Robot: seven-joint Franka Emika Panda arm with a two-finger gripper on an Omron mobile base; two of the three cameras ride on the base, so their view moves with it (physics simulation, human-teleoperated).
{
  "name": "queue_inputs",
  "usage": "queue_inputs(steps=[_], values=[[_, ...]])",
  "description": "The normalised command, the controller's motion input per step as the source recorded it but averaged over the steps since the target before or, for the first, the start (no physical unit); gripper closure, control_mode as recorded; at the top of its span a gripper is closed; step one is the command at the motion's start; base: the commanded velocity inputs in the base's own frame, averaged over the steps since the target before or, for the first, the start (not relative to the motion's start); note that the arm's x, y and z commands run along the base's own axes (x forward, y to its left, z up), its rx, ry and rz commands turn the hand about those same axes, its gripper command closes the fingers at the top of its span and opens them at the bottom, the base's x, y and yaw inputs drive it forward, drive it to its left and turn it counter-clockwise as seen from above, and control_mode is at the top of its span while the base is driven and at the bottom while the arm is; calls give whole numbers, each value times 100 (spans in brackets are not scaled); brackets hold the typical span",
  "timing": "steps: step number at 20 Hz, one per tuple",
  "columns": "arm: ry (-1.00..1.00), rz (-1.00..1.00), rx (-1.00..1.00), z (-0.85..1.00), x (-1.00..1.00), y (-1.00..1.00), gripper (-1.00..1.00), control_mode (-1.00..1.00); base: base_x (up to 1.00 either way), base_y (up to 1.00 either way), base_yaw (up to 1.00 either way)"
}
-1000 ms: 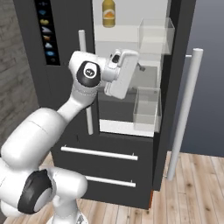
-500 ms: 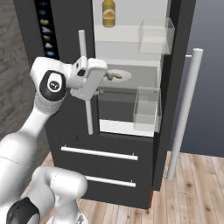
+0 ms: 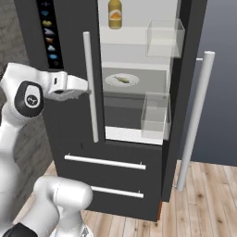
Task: Retrieve the fish from the fridge and place it on the saucepan with marinade on the stove.
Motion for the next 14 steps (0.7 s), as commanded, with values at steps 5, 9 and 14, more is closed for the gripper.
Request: queue_inputs(steps=[5,9,14], values=[[0,16,30,0,-5,41,-100,-100,0,0,0],[0,24,27,2,-18,14,-100,-100,0,0,0],[0,19,27,0,18,1,-100,-100,0,0,0]])
